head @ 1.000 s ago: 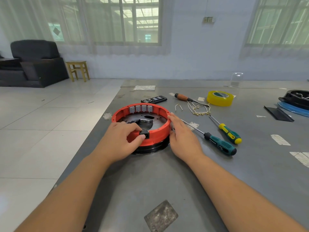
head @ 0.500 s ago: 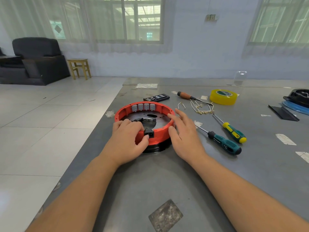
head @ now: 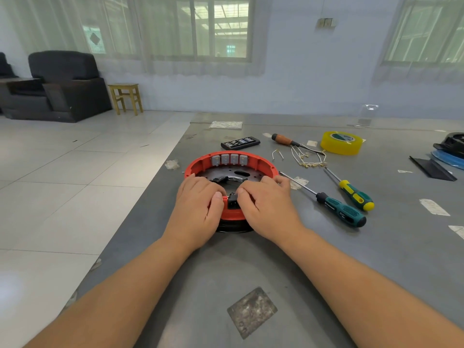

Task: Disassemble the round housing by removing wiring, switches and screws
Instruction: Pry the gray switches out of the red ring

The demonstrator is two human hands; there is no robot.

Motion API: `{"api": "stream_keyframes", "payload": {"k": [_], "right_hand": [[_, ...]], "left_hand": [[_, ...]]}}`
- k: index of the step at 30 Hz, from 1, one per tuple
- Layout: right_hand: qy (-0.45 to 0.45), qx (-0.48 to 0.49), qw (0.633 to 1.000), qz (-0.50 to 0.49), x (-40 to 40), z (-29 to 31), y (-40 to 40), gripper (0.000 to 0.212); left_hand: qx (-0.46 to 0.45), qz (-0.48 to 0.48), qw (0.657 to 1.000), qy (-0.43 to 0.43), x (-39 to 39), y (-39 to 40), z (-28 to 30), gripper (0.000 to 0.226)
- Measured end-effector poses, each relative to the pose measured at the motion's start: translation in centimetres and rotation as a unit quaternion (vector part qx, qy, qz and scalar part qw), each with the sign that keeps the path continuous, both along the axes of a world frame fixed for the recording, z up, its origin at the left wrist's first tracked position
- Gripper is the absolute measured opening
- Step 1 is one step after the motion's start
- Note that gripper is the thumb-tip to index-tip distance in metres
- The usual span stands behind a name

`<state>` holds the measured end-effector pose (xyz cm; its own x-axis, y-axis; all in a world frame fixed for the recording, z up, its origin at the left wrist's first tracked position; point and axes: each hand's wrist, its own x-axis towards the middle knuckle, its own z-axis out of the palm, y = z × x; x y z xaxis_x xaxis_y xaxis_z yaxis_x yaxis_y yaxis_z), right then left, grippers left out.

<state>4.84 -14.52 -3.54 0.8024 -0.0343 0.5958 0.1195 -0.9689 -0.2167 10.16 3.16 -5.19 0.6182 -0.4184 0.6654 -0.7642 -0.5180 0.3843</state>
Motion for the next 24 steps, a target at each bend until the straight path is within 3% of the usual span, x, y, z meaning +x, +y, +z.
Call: {"api": "stream_keyframes", "payload": {"k": [5, 8, 13, 19, 24], "right_hand": [[0.08, -0.043, 0.995, 0.029, 0.7, 2.0, 0.6, 0.041], [0.184, -0.002, 0.982, 0.038, 2.1, 3.7, 0.8, 0.059], [0.331, 0.042, 0.94, 0.073, 5.5, 5.6, 2.5, 0.067], [0.326, 0.078, 0.942, 0.024, 6.0, 4.2, 3.9, 0.084], [0.308, 0.043, 0.95, 0.002, 5.7, 3.9, 4.2, 0.072]], "left_hand": [[-0.068, -0.019, 0.996, 0.047, -0.3, 0.2, 0.0, 0.042], [-0.085, -0.01, 0.994, 0.068, -0.2, 0.4, 0.0, 0.032], [-0.132, 0.012, 0.986, 0.103, 0.1, 0.7, -0.1, 0.032], [-0.156, 0.008, 0.978, 0.141, 0.7, 0.4, -0.4, 0.039], [-0.133, 0.029, 0.98, 0.142, 1.0, 0.4, -0.7, 0.04]]}}
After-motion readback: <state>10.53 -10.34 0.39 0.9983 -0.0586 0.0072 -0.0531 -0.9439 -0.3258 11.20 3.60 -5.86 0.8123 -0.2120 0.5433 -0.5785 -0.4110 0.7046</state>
